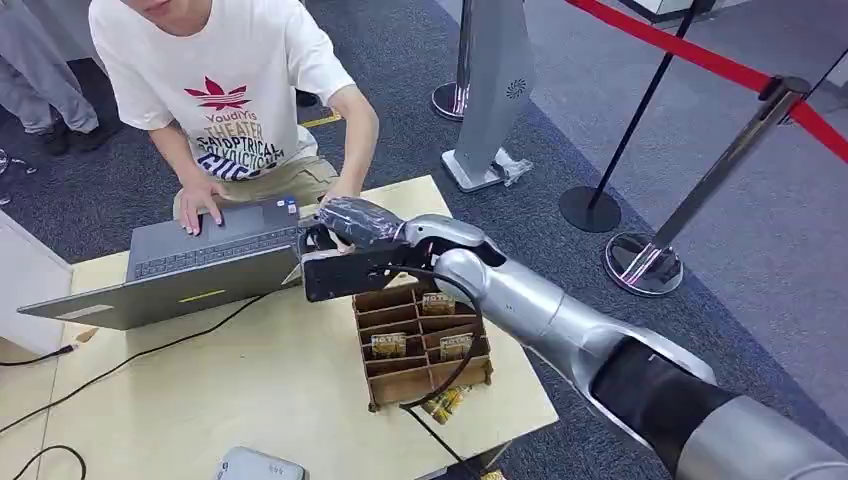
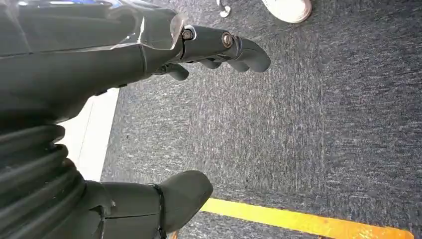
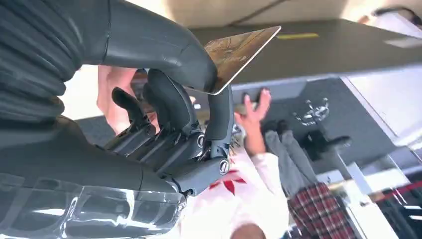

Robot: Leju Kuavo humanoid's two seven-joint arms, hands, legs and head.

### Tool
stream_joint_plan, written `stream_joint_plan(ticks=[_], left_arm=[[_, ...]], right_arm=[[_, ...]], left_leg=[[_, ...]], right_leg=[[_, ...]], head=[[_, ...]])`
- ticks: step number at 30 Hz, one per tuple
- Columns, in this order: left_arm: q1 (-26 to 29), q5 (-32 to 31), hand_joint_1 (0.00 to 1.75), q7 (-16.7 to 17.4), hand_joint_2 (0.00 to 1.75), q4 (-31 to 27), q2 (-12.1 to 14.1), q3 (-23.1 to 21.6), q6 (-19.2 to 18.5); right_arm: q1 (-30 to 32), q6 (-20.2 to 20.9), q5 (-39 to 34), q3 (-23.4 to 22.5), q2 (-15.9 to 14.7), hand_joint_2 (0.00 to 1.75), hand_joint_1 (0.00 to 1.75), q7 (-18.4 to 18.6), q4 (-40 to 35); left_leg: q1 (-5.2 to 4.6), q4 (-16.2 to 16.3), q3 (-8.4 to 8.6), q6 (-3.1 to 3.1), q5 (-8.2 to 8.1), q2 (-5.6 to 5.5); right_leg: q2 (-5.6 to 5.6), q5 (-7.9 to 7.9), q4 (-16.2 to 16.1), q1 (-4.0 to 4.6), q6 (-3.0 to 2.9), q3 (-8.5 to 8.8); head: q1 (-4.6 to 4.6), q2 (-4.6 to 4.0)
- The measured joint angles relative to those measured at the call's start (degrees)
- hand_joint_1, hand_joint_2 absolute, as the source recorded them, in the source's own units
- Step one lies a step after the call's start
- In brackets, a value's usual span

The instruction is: Pass the card to the sensor for recognition and then transmit it.

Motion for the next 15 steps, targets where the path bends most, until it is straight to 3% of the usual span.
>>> stream_joint_plan(ticks=[5,13,14,15], left_arm=[[-0.03,-0.65,0.00,-0.04,1.75,0.00,-0.07,-0.35,0.09],[-0.06,-1.20,0.00,0.07,1.75,0.00,-0.07,-1.16,0.15],[-0.06,-1.20,0.00,0.07,1.75,0.00,-0.07,-1.16,0.15],[-0.06,-1.18,0.00,0.07,1.75,0.00,-0.07,-1.16,0.15]], right_arm=[[-1.45,-0.37,0.24,-0.59,1.37,1.75,1.69,-0.29,0.06],[-2.08,-0.85,1.40,-0.57,2.40,1.75,1.59,-0.24,0.90],[-2.07,-0.94,1.46,-0.57,2.40,1.75,1.55,-0.24,1.07],[-2.03,-1.01,1.46,-0.57,2.40,1.75,1.34,-0.22,1.16]], left_leg=[[0.01,0.00,0.00,0.00,0.00,0.02],[0.00,0.00,-0.01,0.00,0.00,-0.01],[0.00,0.00,-0.01,0.00,0.00,-0.01],[0.00,0.00,-0.01,0.00,0.00,-0.01]], right_leg=[[0.02,0.00,0.01,-0.01,0.00,0.00],[0.00,0.00,0.00,-0.02,0.00,0.00],[0.00,0.00,0.00,-0.02,0.00,0.00],[0.00,0.00,0.00,-0.02,0.00,0.00]], head=[[0.00,0.00],[0.02,0.00],[0.00,0.00],[0.00,0.00]])
